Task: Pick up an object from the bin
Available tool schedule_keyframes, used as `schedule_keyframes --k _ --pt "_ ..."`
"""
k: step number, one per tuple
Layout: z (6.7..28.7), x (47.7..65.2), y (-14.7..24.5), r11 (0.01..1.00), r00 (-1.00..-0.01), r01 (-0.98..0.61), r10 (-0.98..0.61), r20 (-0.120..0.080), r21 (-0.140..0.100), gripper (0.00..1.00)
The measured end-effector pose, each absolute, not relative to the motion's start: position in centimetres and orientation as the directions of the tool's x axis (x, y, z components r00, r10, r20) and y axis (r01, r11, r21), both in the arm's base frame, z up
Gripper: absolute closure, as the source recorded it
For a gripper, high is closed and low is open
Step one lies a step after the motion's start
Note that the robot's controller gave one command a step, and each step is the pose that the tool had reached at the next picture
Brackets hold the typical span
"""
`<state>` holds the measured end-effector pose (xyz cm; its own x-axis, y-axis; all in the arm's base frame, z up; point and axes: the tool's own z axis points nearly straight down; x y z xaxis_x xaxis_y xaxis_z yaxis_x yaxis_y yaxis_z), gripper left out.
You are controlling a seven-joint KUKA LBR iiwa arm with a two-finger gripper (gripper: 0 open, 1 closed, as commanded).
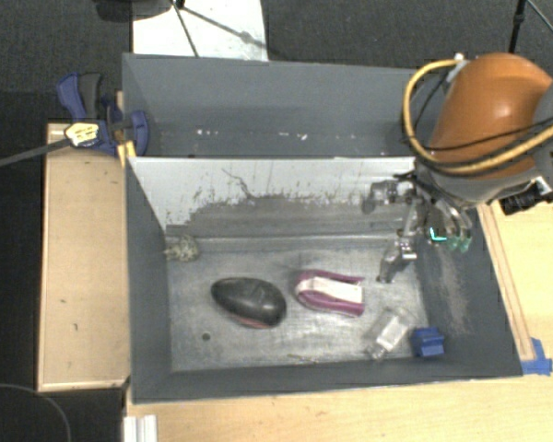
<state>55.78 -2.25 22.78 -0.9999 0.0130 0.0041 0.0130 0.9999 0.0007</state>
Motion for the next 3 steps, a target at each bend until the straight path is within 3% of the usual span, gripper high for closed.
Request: schedule_keyframes --k 1,2,3 --pt "6.8 53.7 1.9 0.989 -0.989 0.149 0.149 0.001 0.001 0.00" --pt "10.1 52.5 1.7 0.955 -0.955 0.297 0.297 -0.005 0.002 0.00" --pt "10.0 51.3 0.7 0.904 -0.904 0.428 0.428 0.002 0.000 0.00"
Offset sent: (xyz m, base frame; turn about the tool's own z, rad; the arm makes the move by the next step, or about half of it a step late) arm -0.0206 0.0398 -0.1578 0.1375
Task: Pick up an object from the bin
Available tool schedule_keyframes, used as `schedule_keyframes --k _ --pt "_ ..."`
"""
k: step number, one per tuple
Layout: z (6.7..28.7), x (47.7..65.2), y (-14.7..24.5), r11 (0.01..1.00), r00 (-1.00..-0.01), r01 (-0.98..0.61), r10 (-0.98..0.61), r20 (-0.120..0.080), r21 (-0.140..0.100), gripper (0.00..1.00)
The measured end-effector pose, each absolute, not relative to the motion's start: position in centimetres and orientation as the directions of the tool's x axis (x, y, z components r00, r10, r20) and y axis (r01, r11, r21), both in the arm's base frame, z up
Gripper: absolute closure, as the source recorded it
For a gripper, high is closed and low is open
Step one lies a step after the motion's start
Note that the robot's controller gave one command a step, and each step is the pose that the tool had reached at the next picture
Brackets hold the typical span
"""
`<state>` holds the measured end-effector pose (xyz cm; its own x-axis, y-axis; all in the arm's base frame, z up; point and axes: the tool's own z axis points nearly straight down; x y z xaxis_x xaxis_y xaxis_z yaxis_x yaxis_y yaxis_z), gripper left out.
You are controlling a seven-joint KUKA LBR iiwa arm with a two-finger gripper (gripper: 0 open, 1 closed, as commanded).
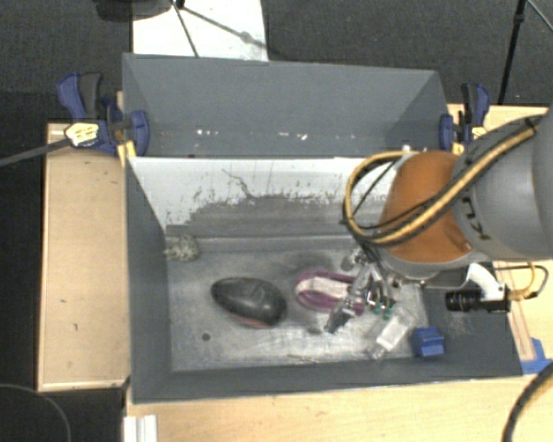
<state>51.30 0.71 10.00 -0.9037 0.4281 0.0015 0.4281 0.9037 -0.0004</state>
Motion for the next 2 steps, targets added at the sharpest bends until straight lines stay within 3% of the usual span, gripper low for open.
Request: schedule_keyframes --k 1,2 --pt "7.1 51.2 0.4 0.872 -0.872 0.489 0.489 0.002 0.000 0.00" --pt "7.1 50.4 1.9 0.855 -0.855 0.519 0.519 0.002 0.000 0.00"
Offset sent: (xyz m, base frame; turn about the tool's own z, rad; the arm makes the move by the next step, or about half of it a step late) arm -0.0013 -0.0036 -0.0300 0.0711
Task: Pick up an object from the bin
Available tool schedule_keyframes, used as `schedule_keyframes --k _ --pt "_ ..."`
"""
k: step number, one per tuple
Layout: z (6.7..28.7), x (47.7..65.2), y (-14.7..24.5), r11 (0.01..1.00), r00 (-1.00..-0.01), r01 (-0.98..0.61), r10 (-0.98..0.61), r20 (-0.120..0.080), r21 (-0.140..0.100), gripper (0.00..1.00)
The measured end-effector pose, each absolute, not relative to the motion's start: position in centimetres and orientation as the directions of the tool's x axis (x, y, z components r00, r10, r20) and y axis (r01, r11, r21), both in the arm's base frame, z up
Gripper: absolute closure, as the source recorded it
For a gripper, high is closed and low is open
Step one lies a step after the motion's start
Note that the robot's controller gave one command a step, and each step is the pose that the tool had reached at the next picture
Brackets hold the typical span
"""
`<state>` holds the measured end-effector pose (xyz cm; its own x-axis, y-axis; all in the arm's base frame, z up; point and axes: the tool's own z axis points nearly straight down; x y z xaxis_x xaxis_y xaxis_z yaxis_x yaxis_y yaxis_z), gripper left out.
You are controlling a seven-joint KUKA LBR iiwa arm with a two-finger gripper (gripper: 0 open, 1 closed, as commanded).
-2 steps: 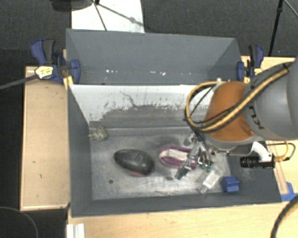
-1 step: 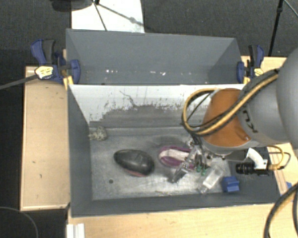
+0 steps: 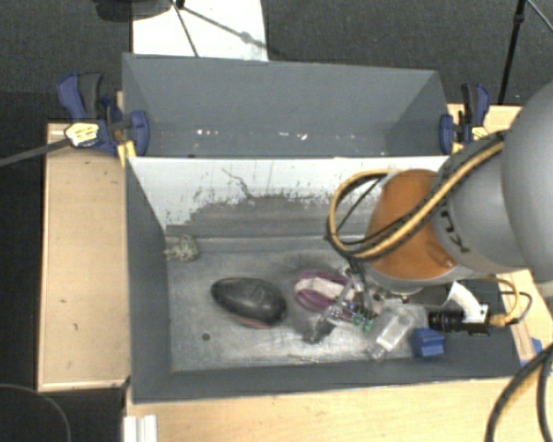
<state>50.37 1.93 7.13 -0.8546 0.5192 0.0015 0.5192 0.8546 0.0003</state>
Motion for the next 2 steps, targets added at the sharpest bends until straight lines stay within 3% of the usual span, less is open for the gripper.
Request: schedule_keyframes --k 1,2 --pt "7.2 50.3 2.0 0.855 -0.855 0.518 0.518 0.002 0.001 1.00" --pt "20.0 50.5 1.9 0.858 -0.858 0.513 0.513 -0.007 0.005 1.00"
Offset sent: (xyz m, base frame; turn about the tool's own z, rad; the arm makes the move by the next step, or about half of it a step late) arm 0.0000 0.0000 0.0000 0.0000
